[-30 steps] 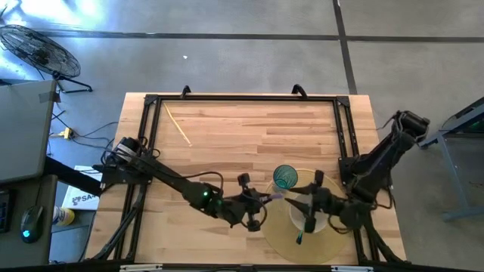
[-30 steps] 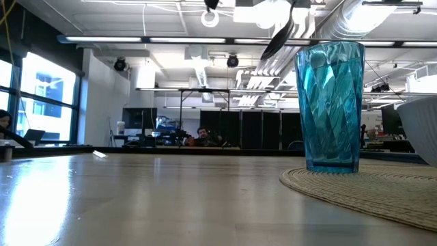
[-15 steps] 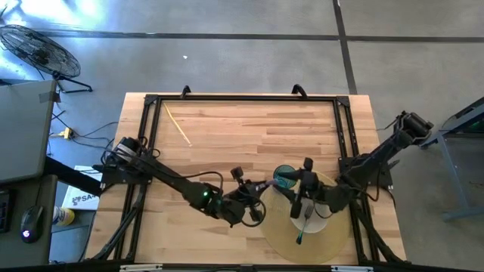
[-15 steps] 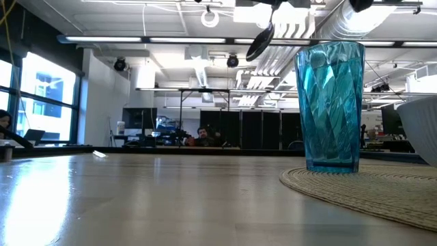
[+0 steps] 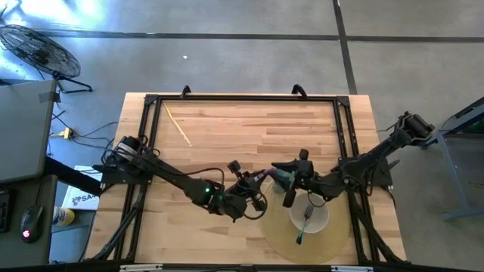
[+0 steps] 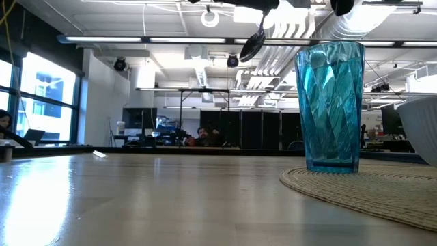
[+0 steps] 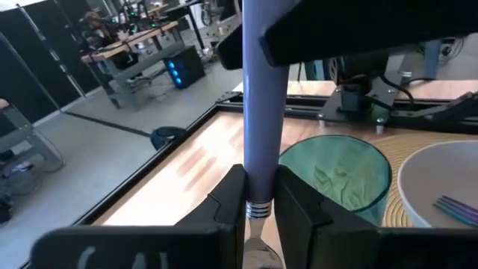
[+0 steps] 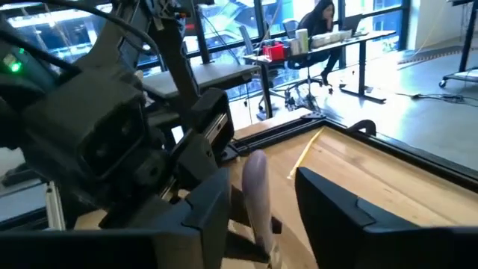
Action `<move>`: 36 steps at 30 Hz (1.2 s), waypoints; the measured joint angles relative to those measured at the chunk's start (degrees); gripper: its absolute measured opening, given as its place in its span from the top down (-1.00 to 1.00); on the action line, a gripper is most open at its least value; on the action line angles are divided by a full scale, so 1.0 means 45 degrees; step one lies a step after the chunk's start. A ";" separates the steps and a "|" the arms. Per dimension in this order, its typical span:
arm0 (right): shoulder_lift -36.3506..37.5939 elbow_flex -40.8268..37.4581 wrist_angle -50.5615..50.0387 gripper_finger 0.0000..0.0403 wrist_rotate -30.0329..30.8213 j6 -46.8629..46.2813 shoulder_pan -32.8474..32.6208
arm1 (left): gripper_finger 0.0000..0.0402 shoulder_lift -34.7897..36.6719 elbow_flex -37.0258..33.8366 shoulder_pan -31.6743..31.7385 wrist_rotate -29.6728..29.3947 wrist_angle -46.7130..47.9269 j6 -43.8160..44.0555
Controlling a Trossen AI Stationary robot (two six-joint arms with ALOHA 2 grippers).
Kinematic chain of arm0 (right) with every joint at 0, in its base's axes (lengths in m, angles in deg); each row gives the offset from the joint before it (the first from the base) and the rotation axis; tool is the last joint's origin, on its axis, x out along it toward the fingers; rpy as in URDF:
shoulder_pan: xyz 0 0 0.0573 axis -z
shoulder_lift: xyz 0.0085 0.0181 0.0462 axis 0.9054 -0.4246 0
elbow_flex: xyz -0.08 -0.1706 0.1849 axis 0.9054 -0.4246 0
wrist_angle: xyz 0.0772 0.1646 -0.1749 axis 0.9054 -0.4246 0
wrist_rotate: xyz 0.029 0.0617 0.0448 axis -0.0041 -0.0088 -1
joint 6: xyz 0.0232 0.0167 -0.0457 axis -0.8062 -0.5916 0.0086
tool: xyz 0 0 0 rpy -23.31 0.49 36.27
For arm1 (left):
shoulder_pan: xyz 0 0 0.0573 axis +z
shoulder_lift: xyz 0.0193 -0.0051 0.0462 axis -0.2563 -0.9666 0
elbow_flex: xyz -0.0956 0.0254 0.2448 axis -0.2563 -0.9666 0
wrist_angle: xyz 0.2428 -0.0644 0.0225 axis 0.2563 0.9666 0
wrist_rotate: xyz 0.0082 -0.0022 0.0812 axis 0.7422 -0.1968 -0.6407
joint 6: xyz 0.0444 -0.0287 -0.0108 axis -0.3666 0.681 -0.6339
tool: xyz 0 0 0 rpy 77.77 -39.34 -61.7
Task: Pick & Place Utensil
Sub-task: Put the purple spoon into the white bowl on the brown mat
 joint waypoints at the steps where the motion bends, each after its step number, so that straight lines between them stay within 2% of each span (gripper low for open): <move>1: -0.0002 0.0000 0.0053 0.29 0.0076 -0.0001 0.0000 | 0.77 0.0000 0.0000 0.0001 0.0004 0.0003 -0.0002; 5: -0.0005 0.0005 0.0425 0.52 0.0642 -0.0010 0.0005 | 0.71 0.0000 0.0000 -0.0009 0.0005 -0.0014 0.0006; 10: -0.0005 0.0005 0.0413 0.88 0.0385 -0.0022 0.0100 | 0.68 0.0000 -0.0010 -0.0039 0.0047 0.0053 0.0001; 16: 0.0001 0.0005 0.0430 0.83 0.0495 -0.0072 0.0011 | 0.67 0.0113 -0.0015 -0.0277 0.0243 0.0022 0.0346; 19: 0.0190 0.0010 0.0443 0.87 0.0427 -0.0029 -0.0258 | 0.64 0.0450 -0.0019 -0.0618 0.0479 0.0244 0.0396; 22: 0.0805 0.0000 0.0317 0.88 0.0409 0.0129 -0.0723 | 0.52 0.1079 -0.0013 -0.1158 0.0841 0.1159 0.0812; 26: 0.2196 0.0010 -0.0007 0.88 0.0263 0.0475 -0.1750 | 0.26 0.2067 -0.0009 -0.2018 0.1137 0.2861 0.1596; 28: 0.3064 0.0010 -0.0786 0.88 0.0128 0.0486 -0.2306 | 0.13 0.2507 0.0005 -0.2528 0.1303 0.3969 0.2039; 32: 0.4825 0.0010 -0.3049 0.87 -0.0094 -0.0577 -0.3368 | -0.05 0.3025 0.0005 -0.3485 0.2447 0.6291 0.3390; 36: 0.6280 0.0010 -0.6269 0.88 -0.2047 -0.1709 -0.3975 | -0.10 0.3070 -0.0005 -0.4292 0.3127 0.7994 0.4644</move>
